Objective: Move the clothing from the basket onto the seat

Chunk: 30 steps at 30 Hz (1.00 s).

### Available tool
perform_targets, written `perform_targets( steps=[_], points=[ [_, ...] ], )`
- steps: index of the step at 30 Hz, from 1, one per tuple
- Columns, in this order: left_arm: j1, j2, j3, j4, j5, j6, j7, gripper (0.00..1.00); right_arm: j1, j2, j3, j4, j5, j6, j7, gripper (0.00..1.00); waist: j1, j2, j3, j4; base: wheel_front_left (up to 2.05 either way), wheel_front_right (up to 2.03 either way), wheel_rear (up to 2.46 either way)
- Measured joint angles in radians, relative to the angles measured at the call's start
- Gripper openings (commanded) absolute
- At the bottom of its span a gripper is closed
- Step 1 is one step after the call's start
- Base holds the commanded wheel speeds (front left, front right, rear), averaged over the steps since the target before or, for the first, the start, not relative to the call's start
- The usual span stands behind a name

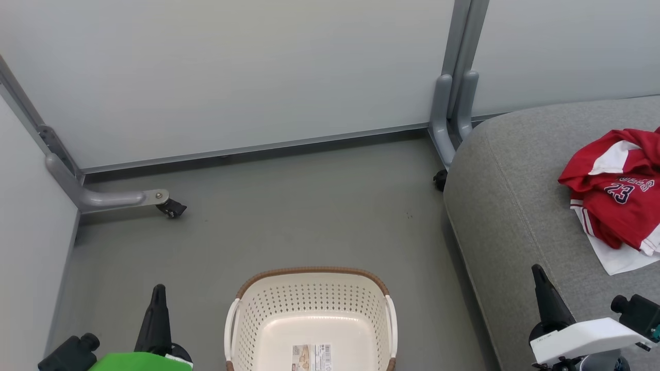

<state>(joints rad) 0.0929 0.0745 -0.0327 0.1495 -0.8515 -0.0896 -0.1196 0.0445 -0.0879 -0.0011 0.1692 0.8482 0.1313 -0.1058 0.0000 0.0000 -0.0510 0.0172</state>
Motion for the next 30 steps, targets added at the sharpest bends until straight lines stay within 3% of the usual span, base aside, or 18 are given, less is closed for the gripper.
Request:
perform_targets(
  steps=[30],
  points=[
    [-0.084,0.003,0.041,0.042,-0.354,-0.017,0.084,0.0,-0.063,0.008,-0.037,0.032,0.347,0.0,0.088,0.0,0.0,0.0,0.019,-0.006,0.0,0.0,0.0]
  ],
)
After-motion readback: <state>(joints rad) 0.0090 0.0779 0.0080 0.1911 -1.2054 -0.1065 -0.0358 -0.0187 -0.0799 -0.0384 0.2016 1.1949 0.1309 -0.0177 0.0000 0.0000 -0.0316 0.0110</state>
